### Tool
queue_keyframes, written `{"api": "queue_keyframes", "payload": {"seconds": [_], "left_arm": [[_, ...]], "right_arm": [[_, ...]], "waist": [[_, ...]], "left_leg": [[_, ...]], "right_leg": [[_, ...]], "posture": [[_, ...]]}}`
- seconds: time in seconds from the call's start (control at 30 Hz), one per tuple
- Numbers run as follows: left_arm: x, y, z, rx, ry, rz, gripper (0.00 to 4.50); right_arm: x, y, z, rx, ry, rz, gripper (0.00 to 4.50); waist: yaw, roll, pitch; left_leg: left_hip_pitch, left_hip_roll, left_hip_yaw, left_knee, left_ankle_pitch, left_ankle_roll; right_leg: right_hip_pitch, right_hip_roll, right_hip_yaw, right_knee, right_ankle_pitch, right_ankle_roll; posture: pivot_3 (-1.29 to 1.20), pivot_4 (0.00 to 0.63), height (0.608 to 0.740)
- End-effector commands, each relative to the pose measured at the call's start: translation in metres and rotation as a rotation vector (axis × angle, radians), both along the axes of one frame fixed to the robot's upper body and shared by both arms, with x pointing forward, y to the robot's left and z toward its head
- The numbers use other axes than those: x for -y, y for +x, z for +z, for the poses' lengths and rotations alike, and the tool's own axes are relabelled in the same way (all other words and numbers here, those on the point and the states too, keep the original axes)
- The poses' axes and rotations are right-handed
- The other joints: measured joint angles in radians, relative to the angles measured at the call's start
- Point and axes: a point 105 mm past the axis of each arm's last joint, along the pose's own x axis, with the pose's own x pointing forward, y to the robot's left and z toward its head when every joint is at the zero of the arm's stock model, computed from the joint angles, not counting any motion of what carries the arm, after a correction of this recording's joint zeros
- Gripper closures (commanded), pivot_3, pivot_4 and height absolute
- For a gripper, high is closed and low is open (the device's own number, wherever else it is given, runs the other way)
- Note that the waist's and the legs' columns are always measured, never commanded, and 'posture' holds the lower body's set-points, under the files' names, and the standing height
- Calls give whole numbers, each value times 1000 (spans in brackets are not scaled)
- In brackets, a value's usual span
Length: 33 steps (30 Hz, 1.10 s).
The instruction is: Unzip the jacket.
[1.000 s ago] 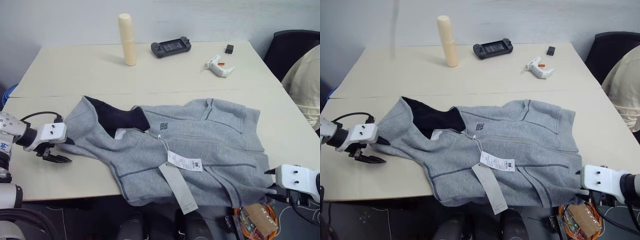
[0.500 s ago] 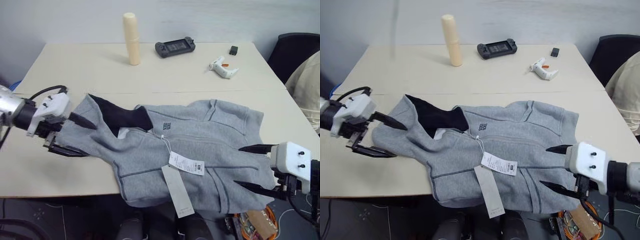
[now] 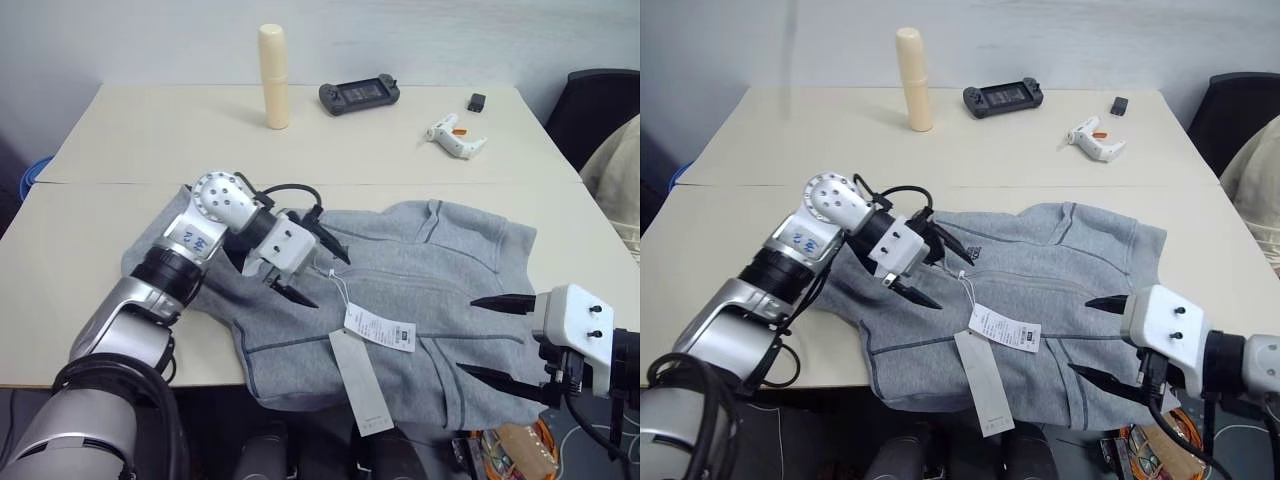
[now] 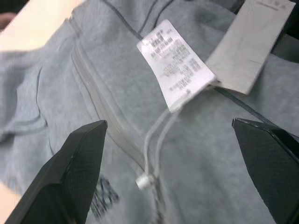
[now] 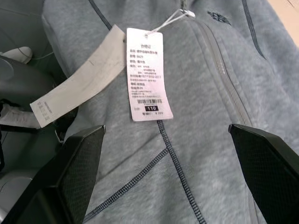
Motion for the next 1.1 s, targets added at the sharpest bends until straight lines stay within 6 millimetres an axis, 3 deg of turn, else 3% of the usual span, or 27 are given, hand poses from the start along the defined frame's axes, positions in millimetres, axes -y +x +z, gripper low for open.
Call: {"api": "queue_keyframes", "payload": {"seconds": [0.03, 0.23, 0.43, 0.67, 0.8, 1.1], "left_arm": [[-5, -10, -13, 40, 150, -161, 0], [0, -20, -27, 65, 182, -291, 0], [28, -25, -35, 98, 54, -375, 0], [37, -28, -42, 102, 13, -403, 0], [36, -26, -44, 97, 22, -395, 727], [32, -22, -50, 146, 56, -401, 3411]], "right_arm": [[-3, -5, 8, 61, -5, -28, 55], [1, -12, 7, 63, -7, -95, 55], [-2, -13, 7, 69, 3, -100, 55], [-3, -13, 9, 72, 5, -104, 55], [-3, -12, 9, 72, 5, -105, 0], [-4, -9, 12, 77, 12, -98, 0]], "waist": [[-1, 0, 0], [4, 0, 0], [5, 0, 0], [2, 0, 0], [5, 0, 0], [4, 0, 0]], "left_leg": [[0, 0, 0, 0, 0, 0], [0, 0, -2, 0, 0, 0], [-4, 0, -6, 5, -2, 3], [-11, 0, -11, 10, -3, 5], [-11, -1, -11, 11, -3, 5], [-11, -1, -13, 11, -3, 6]], "right_leg": [[0, 0, 0, 0, 0, 0], [1, -1, 1, -2, 0, 0], [3, -1, -2, -5, 1, 2], [2, -1, -7, -6, 3, 5], [3, -2, -7, -6, 3, 5], [4, -2, -9, -8, 3, 5]], "posture": [[0, 150, 740], [0, 150, 740], [0, 150, 740], [0, 150, 740], [0, 150, 740], [0, 150, 740]]}}
